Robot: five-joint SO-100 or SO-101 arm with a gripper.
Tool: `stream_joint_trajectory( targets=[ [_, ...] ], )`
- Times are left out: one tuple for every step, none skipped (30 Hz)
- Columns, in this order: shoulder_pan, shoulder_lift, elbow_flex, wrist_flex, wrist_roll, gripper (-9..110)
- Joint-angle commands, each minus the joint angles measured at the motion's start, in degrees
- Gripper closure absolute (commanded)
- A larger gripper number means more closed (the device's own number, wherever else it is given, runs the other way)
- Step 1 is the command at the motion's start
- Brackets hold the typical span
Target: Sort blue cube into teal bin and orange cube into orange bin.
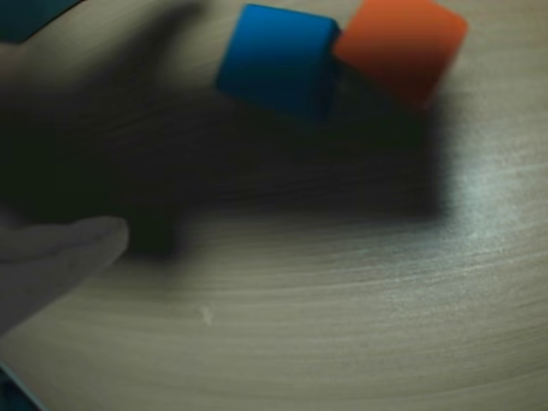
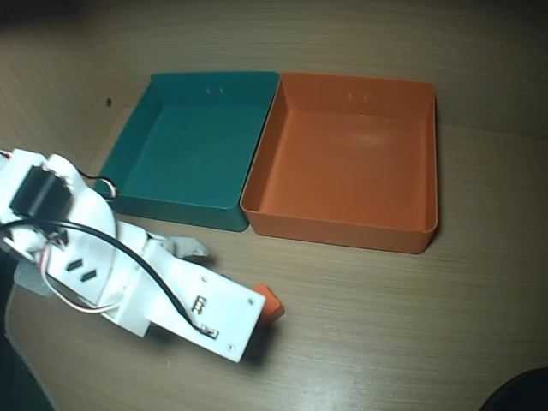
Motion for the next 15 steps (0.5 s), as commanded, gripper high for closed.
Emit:
stream_joint_trajectory(
  targets=[
    [-0.4,-1.4,-5.6,-0.4,3.6,66],
    [-0.5,-2.2,-6.0,-0.3,4.1,66],
    [-0.6,-2.9,-6.2,-0.3,4.5,66],
    [-1.1,-3.5,-6.4,-0.2,5.2,66],
    [-1.7,-4.2,-6.5,0.0,5.3,66],
    [-2.0,-4.8,-6.4,0.0,5.4,66],
    [-2.3,-5.2,-6.2,0.1,5.4,66],
    [-2.5,-5.6,-6.2,0.2,5.4,66],
    [-2.9,-6.0,-6.2,0.3,5.5,66],
    [-3.1,-6.4,-6.5,0.3,6.2,66],
    [-3.3,-6.8,-6.9,0.3,7.5,66],
    [-3.3,-7.0,-6.9,-0.3,9.1,66],
    [-3.6,-7.1,-7.0,-0.5,10.6,66],
    [-4.1,-7.2,-7.0,-0.5,11.4,66],
    [-4.6,-7.3,-7.0,-0.5,12.6,66]
  ],
)
